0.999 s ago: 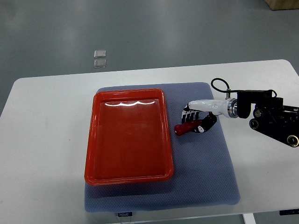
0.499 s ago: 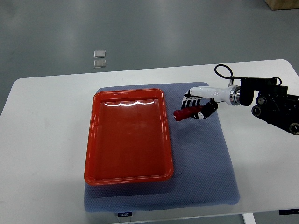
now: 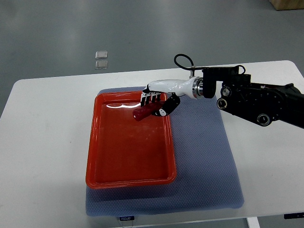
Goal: Place red pepper on red tray
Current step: 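Carry the held pepper with the right hand over the red tray, then open the right hand to release the pepper into the tray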
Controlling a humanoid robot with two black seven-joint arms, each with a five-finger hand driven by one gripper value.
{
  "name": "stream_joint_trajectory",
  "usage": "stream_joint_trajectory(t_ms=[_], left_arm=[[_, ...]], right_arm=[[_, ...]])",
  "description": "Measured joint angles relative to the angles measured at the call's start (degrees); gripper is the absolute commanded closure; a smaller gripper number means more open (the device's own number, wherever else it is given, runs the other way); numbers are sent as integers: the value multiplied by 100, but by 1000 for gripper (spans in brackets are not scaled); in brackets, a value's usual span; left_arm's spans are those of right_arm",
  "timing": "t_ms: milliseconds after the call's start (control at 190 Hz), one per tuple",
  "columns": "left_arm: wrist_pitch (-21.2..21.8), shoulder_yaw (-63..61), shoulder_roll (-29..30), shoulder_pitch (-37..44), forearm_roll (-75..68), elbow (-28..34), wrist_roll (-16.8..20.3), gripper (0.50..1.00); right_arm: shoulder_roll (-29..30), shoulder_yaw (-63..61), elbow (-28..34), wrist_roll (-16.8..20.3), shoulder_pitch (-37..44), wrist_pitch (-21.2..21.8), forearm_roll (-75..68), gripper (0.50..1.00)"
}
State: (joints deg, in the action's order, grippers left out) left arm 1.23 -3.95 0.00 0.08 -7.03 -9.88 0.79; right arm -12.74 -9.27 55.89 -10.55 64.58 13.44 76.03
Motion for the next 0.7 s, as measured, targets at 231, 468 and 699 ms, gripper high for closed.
stream_joint_trajectory(t_ms=[231, 468, 699], left_arm=[[0, 0, 0, 1, 0, -2, 0, 500], [0, 0, 0, 1, 0, -1, 0, 500], [0, 0, 0, 0, -2, 0, 0, 500]], right_arm=[[965, 528, -741, 6, 134, -8, 109, 1000], [1176, 654, -1000, 10, 120, -8, 165, 679], [1084, 563, -1004, 10, 120, 5, 100, 589]])
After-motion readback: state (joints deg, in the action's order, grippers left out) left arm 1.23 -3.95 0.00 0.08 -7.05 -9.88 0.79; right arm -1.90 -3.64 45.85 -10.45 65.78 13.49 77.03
